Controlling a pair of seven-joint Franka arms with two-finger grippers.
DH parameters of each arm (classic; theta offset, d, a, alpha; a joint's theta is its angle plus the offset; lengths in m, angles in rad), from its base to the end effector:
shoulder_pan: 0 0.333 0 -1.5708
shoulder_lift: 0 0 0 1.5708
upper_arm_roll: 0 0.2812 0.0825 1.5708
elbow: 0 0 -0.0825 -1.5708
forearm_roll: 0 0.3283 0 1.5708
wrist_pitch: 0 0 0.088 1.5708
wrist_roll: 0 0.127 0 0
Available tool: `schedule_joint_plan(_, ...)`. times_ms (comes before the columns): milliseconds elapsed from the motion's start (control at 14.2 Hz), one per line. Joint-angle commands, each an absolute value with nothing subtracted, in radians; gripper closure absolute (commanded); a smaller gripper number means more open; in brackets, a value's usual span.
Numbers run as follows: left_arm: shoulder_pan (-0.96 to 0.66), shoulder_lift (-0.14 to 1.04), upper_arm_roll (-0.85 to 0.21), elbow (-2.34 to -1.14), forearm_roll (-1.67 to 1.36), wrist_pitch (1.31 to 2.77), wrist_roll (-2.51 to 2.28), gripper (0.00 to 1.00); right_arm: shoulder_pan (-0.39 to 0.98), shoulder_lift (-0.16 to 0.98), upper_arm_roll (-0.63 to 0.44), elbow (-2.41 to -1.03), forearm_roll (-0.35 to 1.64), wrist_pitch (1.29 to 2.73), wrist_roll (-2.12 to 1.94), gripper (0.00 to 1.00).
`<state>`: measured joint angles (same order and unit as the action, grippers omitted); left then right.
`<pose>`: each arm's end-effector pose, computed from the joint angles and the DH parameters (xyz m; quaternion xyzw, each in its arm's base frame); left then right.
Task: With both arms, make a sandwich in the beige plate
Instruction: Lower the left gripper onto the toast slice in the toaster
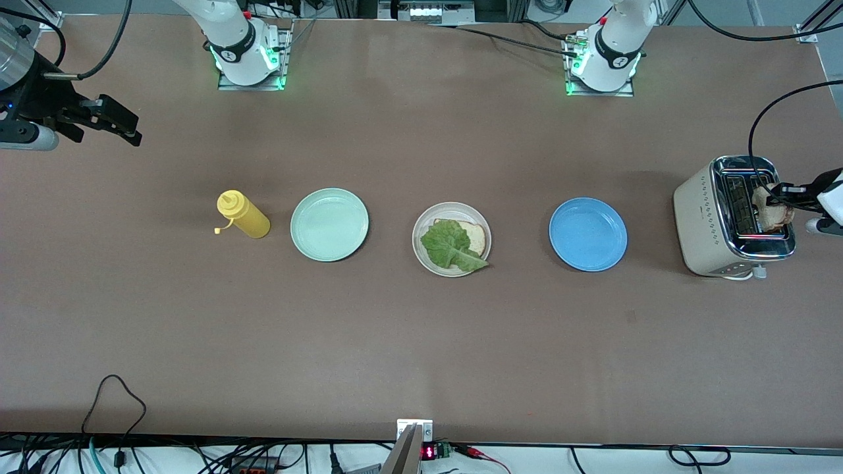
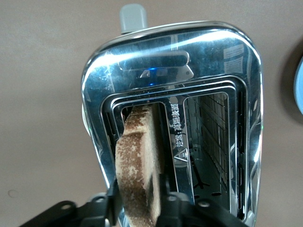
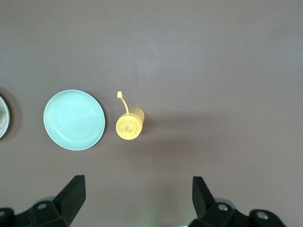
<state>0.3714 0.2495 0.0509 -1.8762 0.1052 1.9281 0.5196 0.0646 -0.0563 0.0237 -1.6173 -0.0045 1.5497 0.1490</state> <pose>0.4832 0.2263 0.3412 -0.9911 0.0716 0.1120 0.0030 0.4787 0.0421 0.5761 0.9995 -0.0304 -0.0053 0.0036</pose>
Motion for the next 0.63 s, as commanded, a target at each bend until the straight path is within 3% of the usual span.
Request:
schedule_joint_plan(0,0.387,0.233,0.035,-1.887,0.087,1.936,0.543,0.99,0.019,-0.083,0.046,-1.647,-0.018,1.595,0.161,0.00)
schedule_joint_plan(352,0.387,0.210,0.034,-1.867,0.087,1.924,0.571,0.99,-0.032,-0.081,0.081,-1.647,-0.014,1.598,0.147,0.00)
schedule_joint_plan(563,0.384,0.198,0.031,-1.771,0.089,1.780,0.571,0.99,-0.026,-0.081,0.081,-1.646,-0.014,1.598,0.147,0.00)
